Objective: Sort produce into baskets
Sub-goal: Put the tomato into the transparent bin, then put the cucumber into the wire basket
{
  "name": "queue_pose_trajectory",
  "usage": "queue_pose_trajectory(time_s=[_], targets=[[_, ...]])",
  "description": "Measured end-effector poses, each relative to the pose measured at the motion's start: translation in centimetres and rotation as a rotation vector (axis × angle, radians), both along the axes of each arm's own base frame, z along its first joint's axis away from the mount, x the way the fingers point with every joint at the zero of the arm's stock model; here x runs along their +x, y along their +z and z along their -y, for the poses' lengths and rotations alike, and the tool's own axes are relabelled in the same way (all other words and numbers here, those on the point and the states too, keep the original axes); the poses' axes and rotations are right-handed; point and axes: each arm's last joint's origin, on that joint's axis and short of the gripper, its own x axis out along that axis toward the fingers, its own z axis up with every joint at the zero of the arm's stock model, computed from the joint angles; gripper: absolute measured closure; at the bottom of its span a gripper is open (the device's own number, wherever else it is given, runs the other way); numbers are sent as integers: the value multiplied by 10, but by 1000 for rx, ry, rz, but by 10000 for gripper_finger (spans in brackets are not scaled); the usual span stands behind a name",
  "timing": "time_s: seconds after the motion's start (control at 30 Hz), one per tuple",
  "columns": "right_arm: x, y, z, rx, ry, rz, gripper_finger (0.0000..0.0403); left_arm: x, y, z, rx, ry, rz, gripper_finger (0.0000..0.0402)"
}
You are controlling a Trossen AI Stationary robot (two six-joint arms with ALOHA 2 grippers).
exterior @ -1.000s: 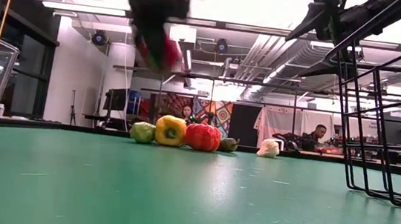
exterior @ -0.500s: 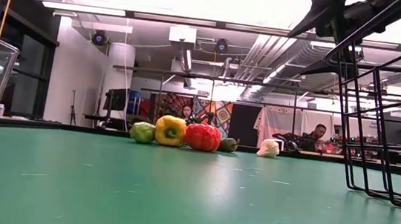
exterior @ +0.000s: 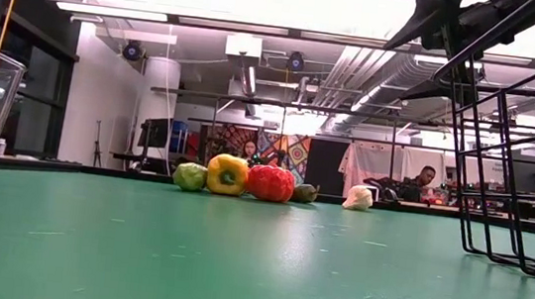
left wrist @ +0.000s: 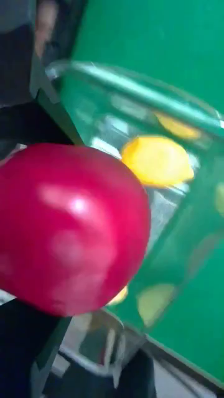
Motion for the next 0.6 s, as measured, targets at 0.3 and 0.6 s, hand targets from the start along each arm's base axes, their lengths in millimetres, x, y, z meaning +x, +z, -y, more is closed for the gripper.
queue_pose_trajectory(time_s=[0.3,0.6], targets=[[0,0,0,0,0,0,48,9,0,-15,-54,37,-61,68],[1,3,4,50,-182,49,48,38,5,-36,-36,71,145,70]])
